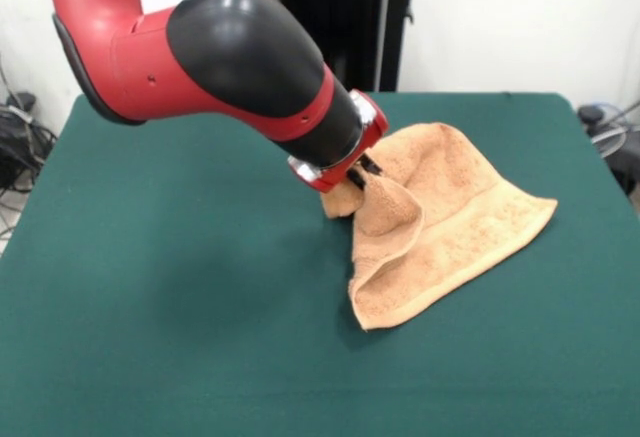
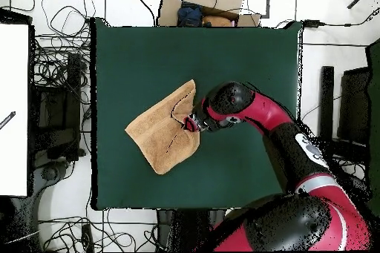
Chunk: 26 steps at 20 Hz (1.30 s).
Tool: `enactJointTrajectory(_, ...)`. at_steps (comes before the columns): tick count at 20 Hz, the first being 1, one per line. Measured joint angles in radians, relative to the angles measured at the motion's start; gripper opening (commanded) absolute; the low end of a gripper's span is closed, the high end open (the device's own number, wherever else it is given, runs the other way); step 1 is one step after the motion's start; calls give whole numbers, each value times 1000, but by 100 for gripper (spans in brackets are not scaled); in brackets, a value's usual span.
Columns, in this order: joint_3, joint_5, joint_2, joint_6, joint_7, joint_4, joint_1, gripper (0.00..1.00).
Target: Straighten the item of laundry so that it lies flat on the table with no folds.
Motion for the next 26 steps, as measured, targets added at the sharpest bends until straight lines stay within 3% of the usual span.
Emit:
enactJointTrajectory(2,0,0,4,0,0,0,0,0)
enactJointTrajectory(3,0,0,10,0,0,0,0,100)
enactJointTrajectory(26,-24,-27,-3,0,0,0,6,100)
